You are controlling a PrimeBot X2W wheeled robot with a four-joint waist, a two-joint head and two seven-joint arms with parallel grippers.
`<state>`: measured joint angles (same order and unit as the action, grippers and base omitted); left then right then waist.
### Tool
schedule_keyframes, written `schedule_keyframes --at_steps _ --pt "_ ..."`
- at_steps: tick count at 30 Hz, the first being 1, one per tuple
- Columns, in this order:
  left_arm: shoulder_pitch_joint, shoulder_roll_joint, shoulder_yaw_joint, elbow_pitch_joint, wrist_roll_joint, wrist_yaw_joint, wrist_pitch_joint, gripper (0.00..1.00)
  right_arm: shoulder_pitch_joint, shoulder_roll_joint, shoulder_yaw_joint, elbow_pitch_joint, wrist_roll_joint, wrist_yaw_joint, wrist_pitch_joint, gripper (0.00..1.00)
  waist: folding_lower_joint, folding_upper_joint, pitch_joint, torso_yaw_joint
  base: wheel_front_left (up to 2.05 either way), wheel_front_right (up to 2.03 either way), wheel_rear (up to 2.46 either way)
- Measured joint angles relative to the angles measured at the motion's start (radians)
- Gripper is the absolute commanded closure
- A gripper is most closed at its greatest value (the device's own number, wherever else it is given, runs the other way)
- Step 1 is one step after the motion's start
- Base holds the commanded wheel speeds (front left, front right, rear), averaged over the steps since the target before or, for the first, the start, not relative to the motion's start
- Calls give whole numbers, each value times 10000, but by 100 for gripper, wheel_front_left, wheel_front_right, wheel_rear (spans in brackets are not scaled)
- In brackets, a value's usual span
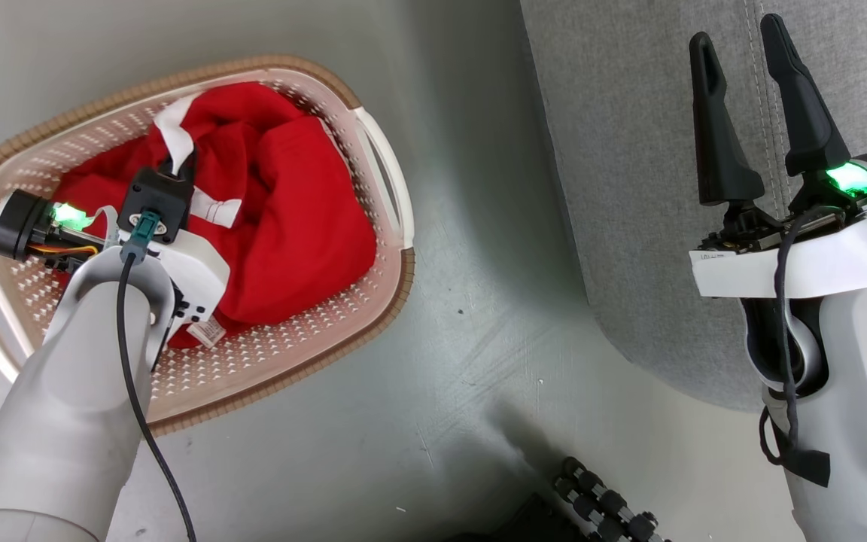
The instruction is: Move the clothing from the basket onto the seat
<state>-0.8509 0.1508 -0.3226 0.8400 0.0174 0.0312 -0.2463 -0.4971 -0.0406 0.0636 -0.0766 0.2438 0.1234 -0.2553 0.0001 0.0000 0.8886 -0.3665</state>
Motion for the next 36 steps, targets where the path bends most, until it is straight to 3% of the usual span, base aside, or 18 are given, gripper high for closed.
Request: schedule_keyframes --at_steps 19,27,36 --pt "1066 -259 880 -3513 -1183 -79 -61 100 1 -12 -105 623 -974 0 0 0 -1 0 -1450 764 0 0 0" --pt "1498 -63 1127 -4451 -1400 -92 -63 100 27 -17 -88 932 -1267 0 0 0 0 0 -2269 1126 0 0 0" --pt "1898 140 1139 -5087 -1509 -422 -75 100 411 -31 86 1241 -1670 0 0 0 -1 1 -3359 1535 0 0 0"
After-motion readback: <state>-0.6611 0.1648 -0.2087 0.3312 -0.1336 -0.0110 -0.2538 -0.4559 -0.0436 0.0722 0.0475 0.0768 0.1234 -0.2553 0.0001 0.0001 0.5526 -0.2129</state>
